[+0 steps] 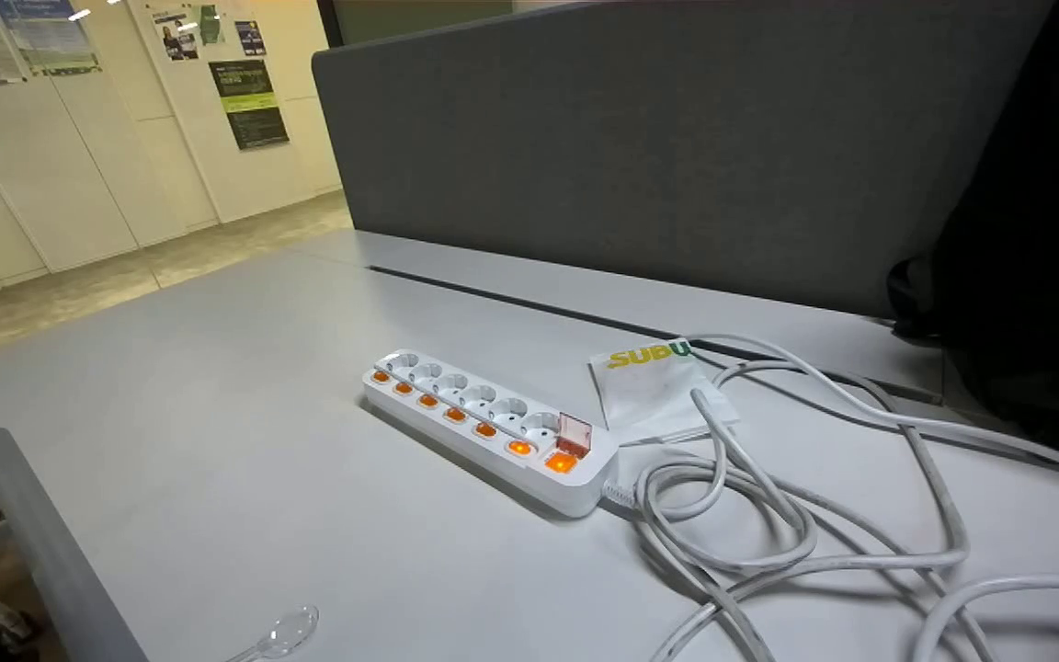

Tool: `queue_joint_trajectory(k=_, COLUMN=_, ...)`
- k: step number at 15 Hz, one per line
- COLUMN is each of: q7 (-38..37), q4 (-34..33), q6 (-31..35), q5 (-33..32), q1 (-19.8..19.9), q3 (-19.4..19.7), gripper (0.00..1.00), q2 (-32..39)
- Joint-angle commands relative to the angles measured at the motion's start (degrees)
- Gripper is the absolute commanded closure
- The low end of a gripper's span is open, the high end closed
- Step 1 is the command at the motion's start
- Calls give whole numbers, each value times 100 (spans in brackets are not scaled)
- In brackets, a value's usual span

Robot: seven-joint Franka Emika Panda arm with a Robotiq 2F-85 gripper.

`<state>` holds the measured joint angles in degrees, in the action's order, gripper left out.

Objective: Turn off the second switch from the right side of the adapter

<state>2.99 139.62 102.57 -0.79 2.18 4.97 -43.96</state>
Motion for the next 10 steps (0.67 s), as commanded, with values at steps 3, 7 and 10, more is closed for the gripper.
queue_joint_trajectory(k=3, q7=-88, q4=126, q6=795, q5=50, q1=43, q3=-37, gripper=0, q2=180)
queue_joint_trajectory(k=7, q7=-217, q4=383, q6=2248, q5=135, q1=42, q3=-43, gripper=25, q2=704)
queue_joint_trajectory(k=10, q7=-251, q4=422, q6=2834, q5=330, q1=10, q3=-5, gripper=40, q2=1312)
